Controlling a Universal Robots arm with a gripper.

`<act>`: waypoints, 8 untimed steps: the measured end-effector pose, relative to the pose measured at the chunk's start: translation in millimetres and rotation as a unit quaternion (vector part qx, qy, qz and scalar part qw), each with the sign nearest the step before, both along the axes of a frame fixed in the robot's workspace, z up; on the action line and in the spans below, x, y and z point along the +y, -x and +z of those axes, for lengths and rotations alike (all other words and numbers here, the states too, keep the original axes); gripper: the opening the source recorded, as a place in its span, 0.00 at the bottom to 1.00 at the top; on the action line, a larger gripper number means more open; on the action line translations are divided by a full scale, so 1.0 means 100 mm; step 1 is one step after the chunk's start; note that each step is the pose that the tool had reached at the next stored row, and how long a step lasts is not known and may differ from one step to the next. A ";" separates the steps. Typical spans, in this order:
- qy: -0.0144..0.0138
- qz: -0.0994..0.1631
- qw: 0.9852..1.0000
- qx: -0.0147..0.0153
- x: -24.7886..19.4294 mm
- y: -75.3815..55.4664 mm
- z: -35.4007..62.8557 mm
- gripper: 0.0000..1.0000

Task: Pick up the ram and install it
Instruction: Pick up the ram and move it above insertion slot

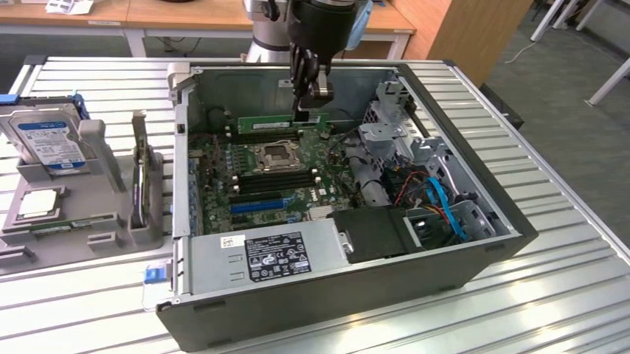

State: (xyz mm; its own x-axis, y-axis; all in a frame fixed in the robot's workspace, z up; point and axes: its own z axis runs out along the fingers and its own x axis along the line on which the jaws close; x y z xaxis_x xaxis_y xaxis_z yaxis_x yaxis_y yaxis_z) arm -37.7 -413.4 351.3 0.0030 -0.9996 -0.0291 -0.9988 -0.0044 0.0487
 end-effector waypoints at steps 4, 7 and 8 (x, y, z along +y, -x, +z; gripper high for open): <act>0.000 0.000 1.000 0.000 0.000 0.00 -0.047 0.11; -0.001 0.000 1.000 0.000 0.000 0.00 -0.088 0.11; -0.001 0.000 1.000 0.000 0.000 0.00 -0.091 0.11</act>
